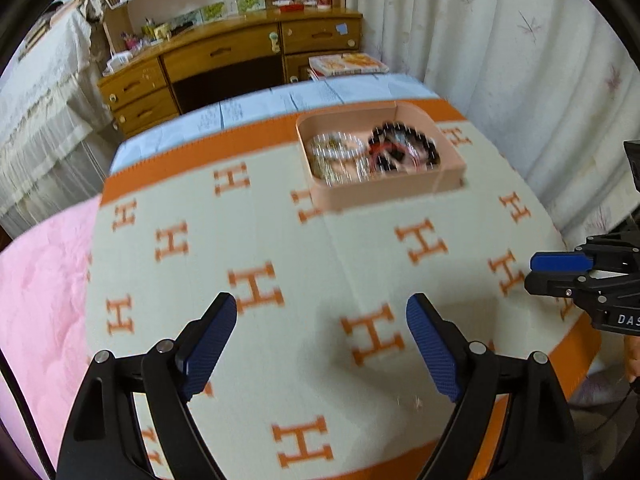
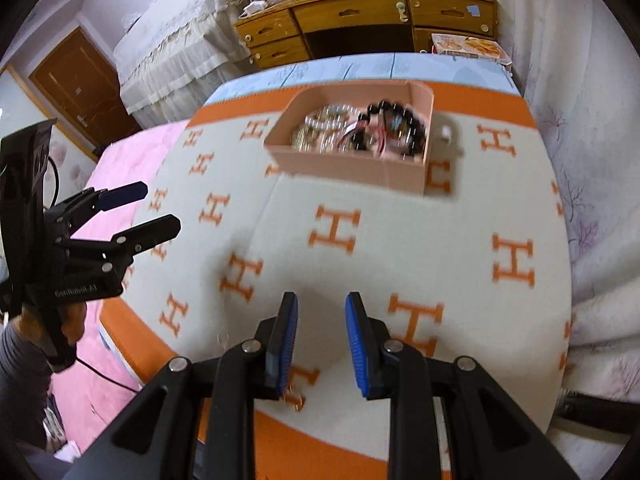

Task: Organize jewelry
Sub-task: 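Withdraw both open tools from the tray toward the rings, then grasp the silver red-stone ring with the right tool while the left tool grasps the pink-stone ring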

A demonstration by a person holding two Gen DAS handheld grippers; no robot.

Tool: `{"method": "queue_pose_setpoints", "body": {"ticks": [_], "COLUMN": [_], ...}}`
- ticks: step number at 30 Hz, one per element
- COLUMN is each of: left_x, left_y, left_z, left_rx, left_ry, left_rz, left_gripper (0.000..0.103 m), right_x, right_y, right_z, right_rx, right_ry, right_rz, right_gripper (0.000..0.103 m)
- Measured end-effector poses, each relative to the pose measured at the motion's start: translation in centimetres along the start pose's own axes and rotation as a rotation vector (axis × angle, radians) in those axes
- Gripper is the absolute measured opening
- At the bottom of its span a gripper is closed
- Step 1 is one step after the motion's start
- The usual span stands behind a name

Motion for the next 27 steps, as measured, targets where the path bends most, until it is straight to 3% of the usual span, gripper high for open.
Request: {"method": "queue_pose_setpoints", "body": {"ticks": [8,13,16,22,27], "left_x": [-0.5,-0.7,-0.9,-1.3,-1.4], "left_y": [-0.6,-2.5,-3.7,-5.6,-5.6], "left_z": [6.1,8.8,10.0,11.6,11.5], "left_rx": [0.031,-0.036,-0.082,-0.132,-0.105], "left_ry": [-0.005,-0.042,-0.045,-0.007,0.006], "left_rz": [0.061,0.027,0.002,0.034,0.053], "left_gripper": [0.086,0.085,0.085,0.085,0.085], "right_x": [-1.8,-2.6,-3.0,-4.2,-4.5], "right_y": [1.9,3.2,3.8,4.4,5.5], "right_z": [4.6,6.7,7.6,8.3,8.2], "right_rx": [0.016,0.052,0.078,0.141,0.241], "right_ry": [0.013,-0.002,-0.014,-0.016,-0.045], "right_rz": [-0.002,0.015,0.009,0.038,0.091], "right_gripper": [0.025,0.025,0.025,0.025,0.025]}}
Point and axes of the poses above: each gripper's, at about its wrist camera, not at the fingertips, and x roughly against the way its jaws point, y to its left, z to its underside, the point moved 7 cm from there along -x, roughly the way its jaws point, and after that the axes turned 11 degrees about x, right-handed, at the moved point
